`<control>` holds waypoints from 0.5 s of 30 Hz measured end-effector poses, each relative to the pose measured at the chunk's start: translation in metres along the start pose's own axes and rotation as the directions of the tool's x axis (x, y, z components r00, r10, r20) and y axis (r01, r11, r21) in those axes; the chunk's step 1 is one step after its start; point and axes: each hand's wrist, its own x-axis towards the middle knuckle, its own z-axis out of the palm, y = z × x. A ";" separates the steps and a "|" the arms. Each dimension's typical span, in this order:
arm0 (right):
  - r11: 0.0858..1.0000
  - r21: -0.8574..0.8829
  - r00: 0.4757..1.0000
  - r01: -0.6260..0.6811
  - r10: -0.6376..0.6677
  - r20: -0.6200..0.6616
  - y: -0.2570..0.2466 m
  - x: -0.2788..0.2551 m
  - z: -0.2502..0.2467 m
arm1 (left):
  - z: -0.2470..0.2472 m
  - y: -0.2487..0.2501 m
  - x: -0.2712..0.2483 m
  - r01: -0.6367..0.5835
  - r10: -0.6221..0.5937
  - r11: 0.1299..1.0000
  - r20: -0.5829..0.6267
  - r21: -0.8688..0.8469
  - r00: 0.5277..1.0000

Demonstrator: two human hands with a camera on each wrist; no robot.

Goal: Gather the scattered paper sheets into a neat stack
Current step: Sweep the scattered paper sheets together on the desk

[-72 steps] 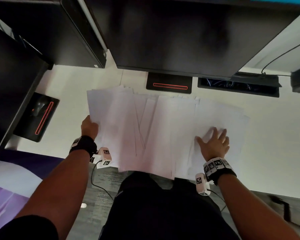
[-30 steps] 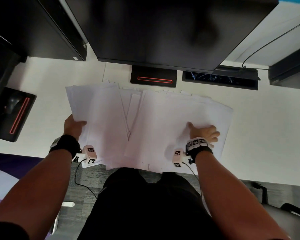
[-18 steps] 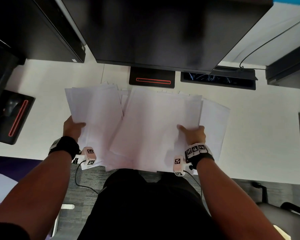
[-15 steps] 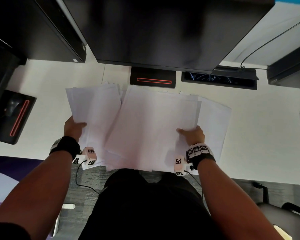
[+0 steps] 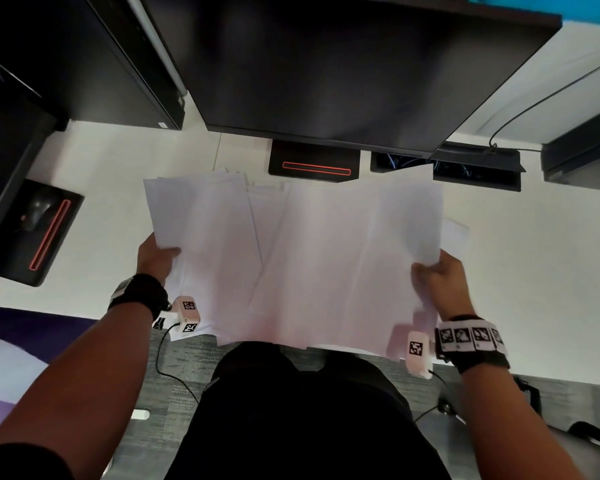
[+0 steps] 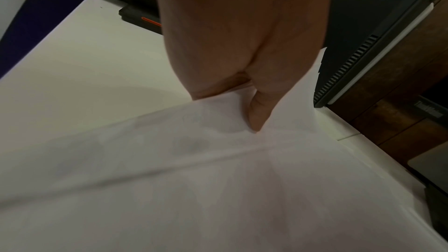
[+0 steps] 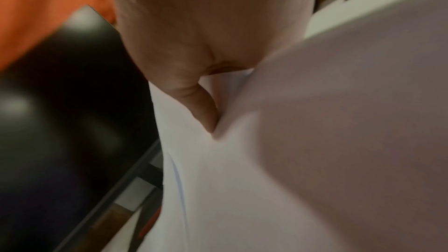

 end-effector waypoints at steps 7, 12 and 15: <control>0.932 -0.304 0.976 0.197 -0.216 -0.031 -0.040 -0.028 -0.012 | 0.001 0.002 -0.002 -0.008 0.008 0.999 -0.008 0.031 1.000; 0.862 -0.459 0.953 0.216 -0.288 -0.093 -0.070 -0.051 -0.018 | 0.001 0.006 -0.006 -0.018 0.019 0.999 -0.010 0.049 1.000; 0.821 -0.511 0.926 0.254 -0.359 -0.118 -0.090 -0.068 -0.027 | 0.000 0.006 -0.005 -0.013 0.014 0.997 -0.018 0.074 1.000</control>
